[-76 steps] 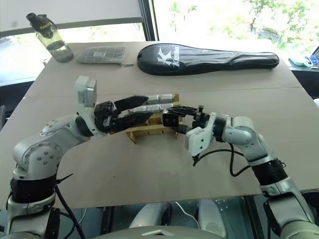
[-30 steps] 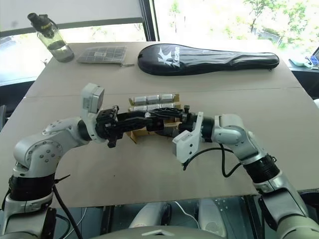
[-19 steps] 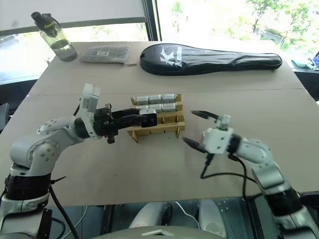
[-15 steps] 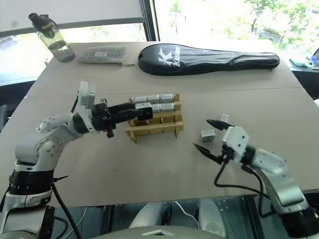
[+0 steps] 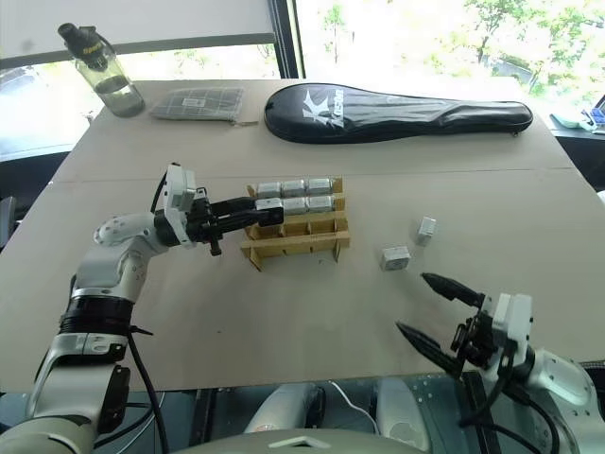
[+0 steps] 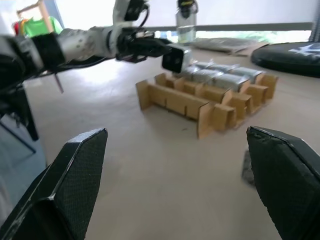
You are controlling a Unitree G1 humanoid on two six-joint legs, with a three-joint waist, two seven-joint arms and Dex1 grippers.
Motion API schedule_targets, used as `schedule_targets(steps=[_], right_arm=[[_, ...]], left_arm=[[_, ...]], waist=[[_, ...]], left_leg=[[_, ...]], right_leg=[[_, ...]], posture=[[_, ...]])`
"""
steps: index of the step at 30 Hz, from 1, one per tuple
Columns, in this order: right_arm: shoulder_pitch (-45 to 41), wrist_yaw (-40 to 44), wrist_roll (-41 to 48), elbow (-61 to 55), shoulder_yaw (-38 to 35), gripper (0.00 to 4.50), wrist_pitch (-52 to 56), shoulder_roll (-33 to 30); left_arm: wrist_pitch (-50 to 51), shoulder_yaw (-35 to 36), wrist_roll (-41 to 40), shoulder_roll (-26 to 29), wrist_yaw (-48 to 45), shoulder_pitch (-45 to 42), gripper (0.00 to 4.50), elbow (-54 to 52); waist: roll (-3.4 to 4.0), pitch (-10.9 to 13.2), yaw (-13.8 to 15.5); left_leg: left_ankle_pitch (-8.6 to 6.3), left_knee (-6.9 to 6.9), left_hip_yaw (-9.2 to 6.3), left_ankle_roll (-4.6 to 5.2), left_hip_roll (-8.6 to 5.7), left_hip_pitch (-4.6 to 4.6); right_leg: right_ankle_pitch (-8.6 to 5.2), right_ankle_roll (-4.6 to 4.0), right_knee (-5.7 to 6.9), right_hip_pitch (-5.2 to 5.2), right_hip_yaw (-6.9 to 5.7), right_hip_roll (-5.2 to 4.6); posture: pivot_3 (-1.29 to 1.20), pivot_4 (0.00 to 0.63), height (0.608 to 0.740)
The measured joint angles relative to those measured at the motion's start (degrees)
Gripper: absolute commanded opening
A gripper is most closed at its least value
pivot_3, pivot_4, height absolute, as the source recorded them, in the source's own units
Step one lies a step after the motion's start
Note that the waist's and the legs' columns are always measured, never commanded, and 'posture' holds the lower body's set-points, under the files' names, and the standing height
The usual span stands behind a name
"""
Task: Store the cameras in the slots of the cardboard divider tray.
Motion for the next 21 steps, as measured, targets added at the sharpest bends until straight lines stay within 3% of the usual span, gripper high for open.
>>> schedule_targets(steps=[11, 21], right_arm=[[-1.5, 0.7, -2.8, 1.8, 0.0, 4.42, -2.7, 1.3], [-1.0, 0.5, -4.0, 2.0, 0.2, 4.42, -3.7, 2.6]], left_arm=[[-10.9, -1.7, 4.1, -0.6, -10.7, -5.3, 0.67, 9.6], [-12.5, 0.9, 3.9, 2.2, -14.8, -10.7, 0.67, 17.3]], waist=[[-0.03, 0.0, -0.1], [-0.08, 0.0, -0.2]], left_leg=[[0.0, 0.04, 0.0, 0.0, 0.0, 0.01], [0.0, 0.06, 0.0, 0.0, -0.02, 0.01]], right_leg=[[0.0, 0.0, 0.05, 0.0, -0.01, 0.01], [0.0, 0.01, 0.09, -0.01, -0.02, 0.03]], posture=[[0.0, 0.15, 0.74], [0.0, 0.15, 0.74]])
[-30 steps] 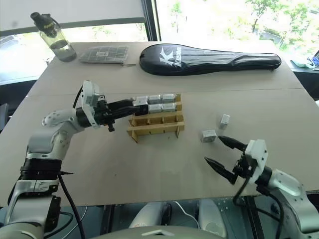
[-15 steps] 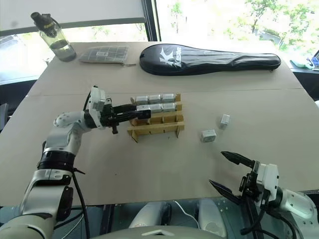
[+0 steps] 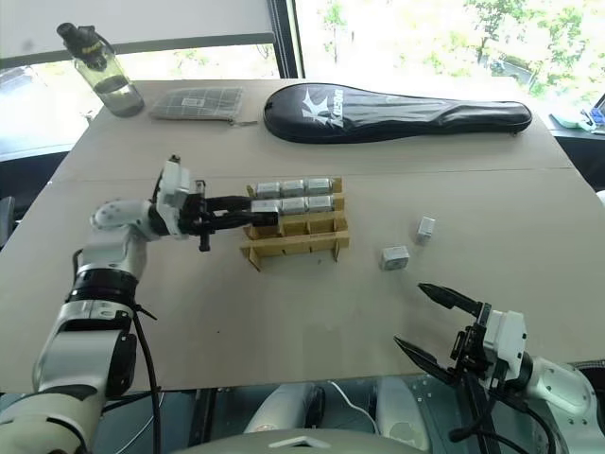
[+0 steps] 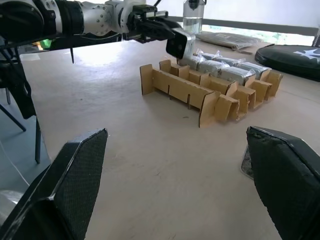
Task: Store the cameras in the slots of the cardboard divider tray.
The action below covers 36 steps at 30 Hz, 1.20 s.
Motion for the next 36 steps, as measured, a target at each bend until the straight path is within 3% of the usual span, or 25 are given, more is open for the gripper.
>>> schedule_targets(steps=[27, 29, 31, 33, 36], right_arm=[[-1.7, -1.4, 0.7, 1.4, 0.2, 4.42, 1.1, 1.0], [-1.7, -1.6, 0.7, 1.4, 0.2, 4.5, 1.1, 1.0], [-1.6, -1.7, 0.7, 1.4, 0.2, 4.5, 1.1, 1.0], [-1.3, -1.7, 0.7, 1.4, 0.2, 4.5, 1.2, 1.0], [-1.0, -2.4, 0.7, 1.4, 0.1, 4.5, 1.9, 0.5]], left_arm=[[-6.5, -2.3, 6.2, -3.2, -0.8, -1.1, 0.67, 10.5], [-6.5, -2.3, 6.3, -3.2, -0.8, -1.1, 1.72, 10.6], [-6.5, -2.4, 6.7, -3.3, -0.8, -1.1, 2.18, 10.7], [-6.7, -2.3, 6.7, -3.5, -0.9, -1.1, 3.11, 10.6], [-5.0, -1.1, 5.3, -3.2, -0.9, 0.1, 3.11, 7.7]], waist=[[-0.09, 0.0, 0.1], [-0.09, 0.0, 0.1], [-0.09, 0.0, 0.1], [-0.09, 0.0, 0.0], [-0.09, 0.0, -0.1]], left_leg=[[0.0, 0.09, -0.02, 0.0, -0.02, 0.01], [0.0, 0.09, -0.02, 0.0, -0.02, 0.01], [0.0, 0.09, -0.02, 0.0, -0.02, 0.0], [0.0, 0.1, -0.02, 0.0, -0.02, 0.0], [0.0, 0.09, -0.01, 0.0, -0.01, 0.0]], right_leg=[[0.0, 0.0, 0.1, 0.0, -0.02, 0.01], [0.0, 0.0, 0.1, 0.0, -0.02, 0.01], [0.0, 0.0, 0.11, 0.0, -0.02, 0.01], [0.0, 0.0, 0.11, 0.0, -0.02, 0.01], [0.0, 0.0, 0.11, 0.0, 0.0, 0.0]], posture=[[0.0, 0.15, 0.74], [0.0, 0.15, 0.74], [0.0, 0.15, 0.74], [0.0, 0.15, 0.74], [0.0, 0.15, 0.74]])
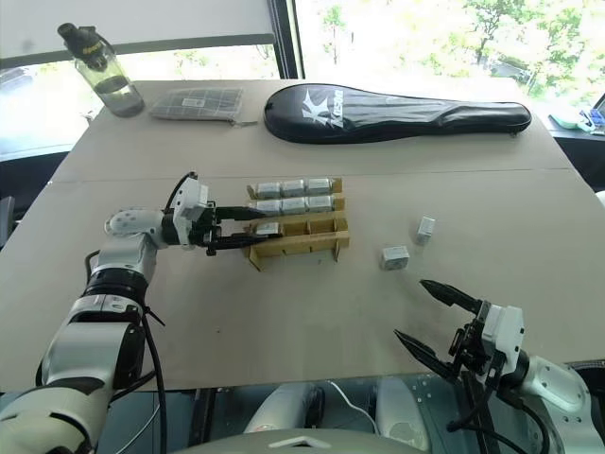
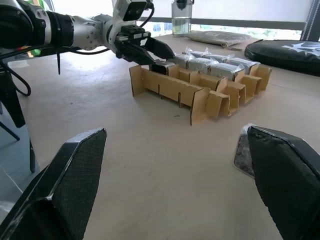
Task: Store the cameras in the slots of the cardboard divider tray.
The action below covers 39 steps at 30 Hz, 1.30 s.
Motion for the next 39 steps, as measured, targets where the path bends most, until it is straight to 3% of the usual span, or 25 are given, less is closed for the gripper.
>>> schedule_targets(steps=[12, 16, 23, 33, 39], right_arm=[[-7.1, -1.0, -1.6, 3.4, -1.9, 4.5, 2.7, -4.2], [-14.6, -0.7, -5.1, 8.5, -2.0, 4.5, 6.1, -10.3], [-29.4, 6.1, -8.7, 17.5, 1.4, 4.5, 9.5, -17.6], [-45.4, 14.3, -12.4, 30.5, 7.6, 4.5, 10.6, -17.5], [-47.4, 18.4, -14.0, 31.3, 13.1, 4.5, 12.9, -16.0]], left_arm=[[19.6, 4.2, -8.6, 7.7, 3.2, 12.5, 3.11, -28.2], [32.0, 6.6, -13.3, 14.1, 6.8, 26.6, 3.11, -46.3], [42.4, 12.9, -20.3, 15.2, 16.4, 39.3, 3.11, -65.3], [45.8, 17.4, -25.9, 14.7, 23.4, 45.1, 3.11, -75.6], [46.3, 17.4, -28.1, 14.8, 24.9, 45.1, 3.11, -77.2]], waist=[[0.03, 0.0, -0.1], [0.08, 0.1, -0.1], [0.11, 0.1, 0.4], [0.16, 0.1, 0.3], [0.17, 0.1, 0.1]], left_leg=[[0.0, -0.05, 0.04, 0.0, 0.02, 0.04], [0.0, -0.09, 0.09, 0.0, 0.07, 0.07], [0.0, -0.13, 0.03, 0.0, 0.09, 0.06], [-0.01, -0.17, 0.05, 0.0, 0.09, 0.02], [0.0, -0.19, 0.05, -0.01, 0.09, 0.03]], right_leg=[[0.0, 0.0, 0.0, 0.0, 0.09, -0.04], [0.0, -0.01, -0.03, 0.01, 0.16, -0.03], [0.0, -0.01, -0.12, 0.04, 0.09, -0.04], [0.0, -0.02, -0.24, 0.03, 0.08, -0.06], [0.0, -0.02, -0.23, 0.03, 0.09, -0.06]], posture=[[0.0, 0.15, 0.74], [0.0, 0.15, 0.74], [0.0, 0.15, 0.74], [0.0, 0.15, 0.74], [0.0, 0.15, 0.74]])
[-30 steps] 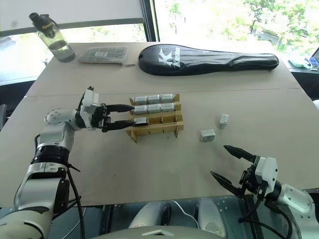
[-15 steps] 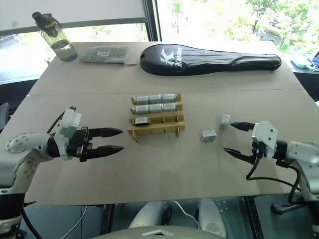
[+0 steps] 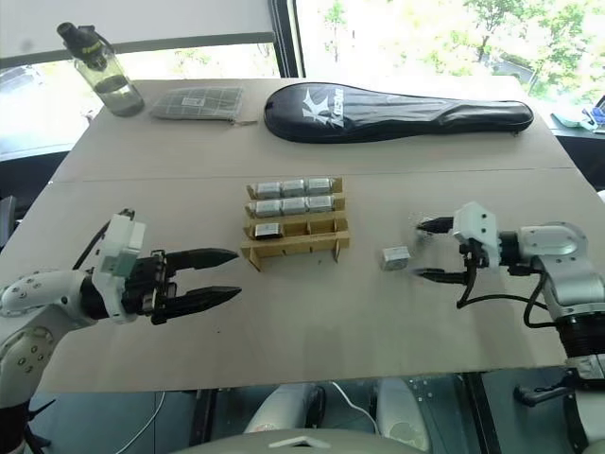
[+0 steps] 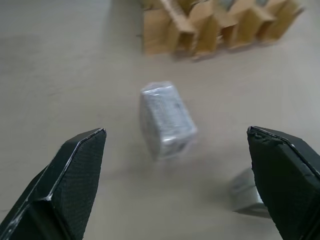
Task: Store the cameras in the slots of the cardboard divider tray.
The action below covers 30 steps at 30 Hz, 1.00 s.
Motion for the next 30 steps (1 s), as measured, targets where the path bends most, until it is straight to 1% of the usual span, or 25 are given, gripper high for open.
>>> schedule_targets(steps=[4, 9, 13, 16, 19, 23, 26, 30], right_arm=[[-2.5, 0.5, -0.8, 1.5, 1.2, 4.5, 0.2, 1.7], [-8.0, 1.7, -1.5, 5.5, 0.8, 4.5, -0.4, -0.2], [-13.2, 5.2, -3.8, 11.5, 1.1, 4.5, -3.7, -2.4], [-17.7, 6.1, -6.7, 17.8, 2.3, 4.5, -7.4, -2.6], [-22.8, 6.7, -10.6, 25.6, 3.2, 4.5, -14.5, -2.7], [-27.5, 6.7, -17.8, 34.6, 6.8, 4.5, -29.4, -2.9], [-30.9, 6.6, -23.7, 41.7, 10.3, 4.5, -41.5, -2.7], [-35.3, 6.5, -27.8, 46.7, 13.2, 4.5, -50.0, -1.7]], left_arm=[[0.0, 0.0, -0.3, 1.2, -0.2, -0.1, 3.11, 0.0], [0.0, 0.8, -1.5, 2.0, -0.3, -0.1, 3.11, 0.0], [0.0, 1.0, -2.0, 2.0, 0.0, -0.2, 3.11, -0.1], [-0.2, 0.9, -1.9, 1.9, 0.1, -0.6, 3.11, -0.1], [-0.3, 0.7, -1.9, 1.9, 0.2, -1.1, 3.11, -0.1], [-0.6, 0.6, -1.9, 1.7, 0.4, -1.2, 3.11, -0.1], [-1.0, 0.5, -1.9, 0.6, 1.7, -2.2, 3.11, -0.1], [-1.2, 0.3, -1.9, 0.6, 1.6, -2.5, 3.11, 0.0]], waist=[[0.07, 0.0, -0.1], [0.11, 0.1, 0.1], [0.15, 0.1, -0.1], [0.16, 0.1, -0.2], [0.19, 0.1, -0.2], [0.2, 0.1, -0.2], [0.2, 0.1, -0.3], [0.21, 0.1, -0.6]], left_leg=[[0.0, 0.0, 0.0, 0.0, -0.01, 0.0], [0.0, -0.01, -0.01, 0.0, -0.01, -0.03], [0.0, -0.03, 0.0, 0.0, -0.01, -0.02], [0.0, -0.03, 0.02, 0.0, -0.01, -0.02], [0.0, -0.06, 0.04, -0.01, -0.01, -0.03], [0.0, -0.1, 0.06, -0.01, -0.02, -0.09], [0.0, -0.09, 0.1, -0.01, -0.03, -0.12], [0.01, -0.1, 0.1, -0.02, -0.01, -0.1]], right_leg=[[0.0, 0.0, 0.0, -0.01, 0.01, 0.0], [0.0, 0.0, -0.04, -0.02, -0.01, 0.0], [0.0, -0.01, -0.05, -0.03, -0.01, 0.0], [0.0, -0.01, -0.05, -0.04, 0.0, 0.0], [0.0, -0.01, -0.06, -0.06, 0.01, 0.0], [0.0, -0.01, -0.13, -0.14, 0.01, 0.0], [0.0, -0.01, -0.08, -0.19, 0.04, 0.0], [0.0, -0.01, -0.06, -0.2, 0.06, 0.02]], posture=[[0.0, 0.15, 0.74], [0.0, 0.15, 0.74], [0.0, 0.15, 0.74], [0.0, 0.15, 0.74], [0.0, 0.15, 0.74], [0.0, 0.15, 0.74], [0.0, 0.15, 0.74], [0.0, 0.15, 0.74]])
